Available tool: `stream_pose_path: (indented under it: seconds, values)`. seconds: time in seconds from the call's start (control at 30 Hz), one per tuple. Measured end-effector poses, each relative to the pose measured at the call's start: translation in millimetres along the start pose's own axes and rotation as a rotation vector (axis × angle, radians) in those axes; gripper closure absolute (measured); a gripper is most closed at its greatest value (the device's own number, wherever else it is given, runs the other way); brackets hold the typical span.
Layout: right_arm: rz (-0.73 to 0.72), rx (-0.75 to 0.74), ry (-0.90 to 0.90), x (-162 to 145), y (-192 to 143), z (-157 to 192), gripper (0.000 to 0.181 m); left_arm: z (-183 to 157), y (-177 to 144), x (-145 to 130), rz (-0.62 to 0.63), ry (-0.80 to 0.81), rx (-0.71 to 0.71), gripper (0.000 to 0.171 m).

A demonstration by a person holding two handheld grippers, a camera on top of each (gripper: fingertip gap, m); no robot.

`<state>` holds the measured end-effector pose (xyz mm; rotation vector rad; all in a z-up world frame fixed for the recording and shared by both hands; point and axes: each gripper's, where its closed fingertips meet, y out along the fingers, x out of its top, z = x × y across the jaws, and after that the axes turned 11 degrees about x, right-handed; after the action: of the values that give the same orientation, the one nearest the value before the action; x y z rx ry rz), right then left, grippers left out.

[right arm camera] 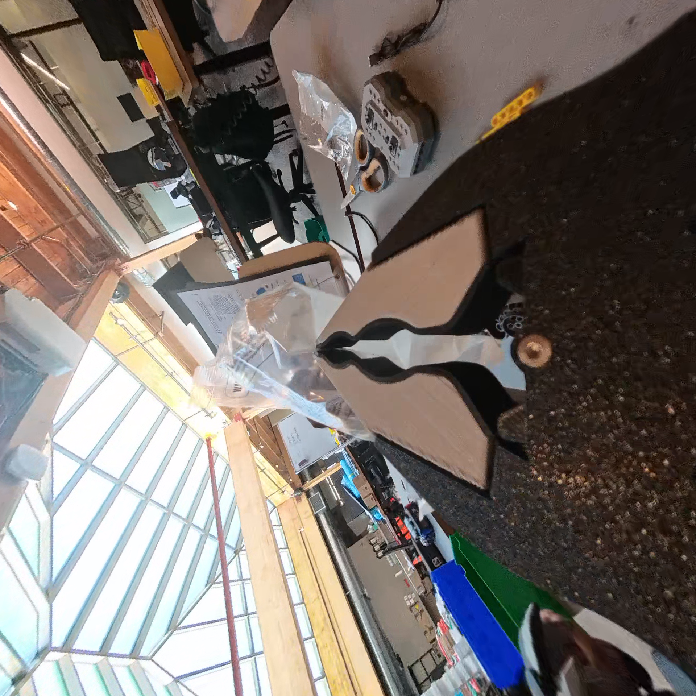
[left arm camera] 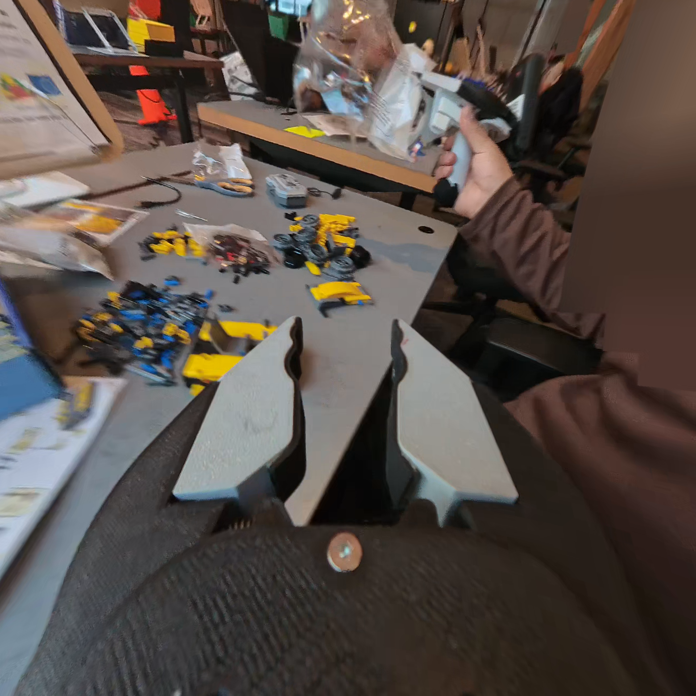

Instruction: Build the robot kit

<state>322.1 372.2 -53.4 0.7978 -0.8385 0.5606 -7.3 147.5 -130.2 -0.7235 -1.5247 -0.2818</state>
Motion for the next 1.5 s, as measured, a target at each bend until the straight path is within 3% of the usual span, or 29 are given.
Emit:
stream_pose_path:
  seconds: [0.13, 0.2, 0.27, 0.43, 0.87, 1.27, 1.5]
  values:
    - [-0.023, -0.088, 0.014, -19.0, 4.1, -17.5, 0.181, -43.8, 13.7, -77.0, 0.040, -0.039, -0.079, 0.126]
    - [0.030, -0.094, 0.003, -31.1, 14.2, -20.1, 0.181, -40.1, 22.4, -98.7, 0.055, 0.014, -0.038, 0.127]
    - [0.134, -0.165, -0.123, -44.1, 20.7, -24.9, 0.181, -35.8, 25.3, -107.8, 0.047, 0.019, -0.026, 0.129]
    - [0.246, -0.234, -0.260, -59.2, 30.5, -22.3, 0.181, -33.1, 16.7, -120.7, 0.054, 0.029, -0.042, 0.133]
    - [0.279, -0.221, -0.116, -88.2, 45.8, -41.2, 0.181, -27.2, 15.6, -135.1, 0.108, 0.055, -0.012, 0.135]
    - [-0.021, -0.188, 0.237, -47.6, 10.5, -56.8, 0.181, -27.5, 24.4, -126.3, 0.064, 0.046, -0.025, 0.137]
    - [-0.098, -0.185, 0.310, -30.5, 21.2, -72.8, 0.181, -30.0, 30.1, -134.8, 0.091, 0.067, -0.035, 0.138]
